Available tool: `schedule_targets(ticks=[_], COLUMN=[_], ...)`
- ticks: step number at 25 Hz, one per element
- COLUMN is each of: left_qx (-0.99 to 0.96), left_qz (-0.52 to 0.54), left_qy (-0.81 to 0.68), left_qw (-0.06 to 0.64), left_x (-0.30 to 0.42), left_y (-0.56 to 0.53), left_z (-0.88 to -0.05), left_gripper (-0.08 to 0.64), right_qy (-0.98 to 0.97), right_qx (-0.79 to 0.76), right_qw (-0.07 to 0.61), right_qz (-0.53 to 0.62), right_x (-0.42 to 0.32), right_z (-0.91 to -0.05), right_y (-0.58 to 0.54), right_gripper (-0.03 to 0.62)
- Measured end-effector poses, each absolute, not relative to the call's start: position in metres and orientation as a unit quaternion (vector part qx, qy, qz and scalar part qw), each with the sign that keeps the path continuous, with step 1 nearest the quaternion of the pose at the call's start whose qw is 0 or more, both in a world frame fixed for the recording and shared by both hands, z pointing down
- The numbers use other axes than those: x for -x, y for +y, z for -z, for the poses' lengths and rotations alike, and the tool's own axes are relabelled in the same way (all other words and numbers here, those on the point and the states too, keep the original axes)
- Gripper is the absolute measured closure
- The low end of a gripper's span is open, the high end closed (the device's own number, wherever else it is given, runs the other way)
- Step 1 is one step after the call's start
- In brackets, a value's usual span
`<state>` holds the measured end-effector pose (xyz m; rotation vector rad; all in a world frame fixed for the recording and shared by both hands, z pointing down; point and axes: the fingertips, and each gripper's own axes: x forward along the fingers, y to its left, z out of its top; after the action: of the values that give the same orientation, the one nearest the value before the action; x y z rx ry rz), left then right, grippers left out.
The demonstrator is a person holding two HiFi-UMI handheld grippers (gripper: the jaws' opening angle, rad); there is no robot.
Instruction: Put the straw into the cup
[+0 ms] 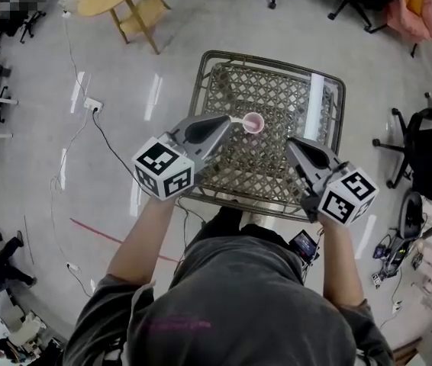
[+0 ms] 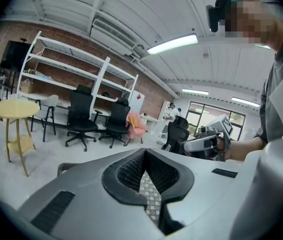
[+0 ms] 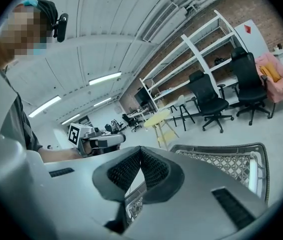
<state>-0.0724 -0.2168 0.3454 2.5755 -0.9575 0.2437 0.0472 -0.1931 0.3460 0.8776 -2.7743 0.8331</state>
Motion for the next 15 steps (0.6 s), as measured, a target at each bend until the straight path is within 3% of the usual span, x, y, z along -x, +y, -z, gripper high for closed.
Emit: schedule_targets(ticks=[15], left_qx=[-0.900], left_qz=[-0.079], left_qy=[-0.369], left_qw=[0.216], left_x=[0.077], left_y=[-0.177], left_z=[-0.358], left_gripper=[0.551], right_qy=[-0.924], right_qx=[-0.280], right_qw=[0.066], right_qz=[-0.252], right_x=[-0.052], right_z=[-0.329], right_y=[-0.189], right_gripper=[0.578])
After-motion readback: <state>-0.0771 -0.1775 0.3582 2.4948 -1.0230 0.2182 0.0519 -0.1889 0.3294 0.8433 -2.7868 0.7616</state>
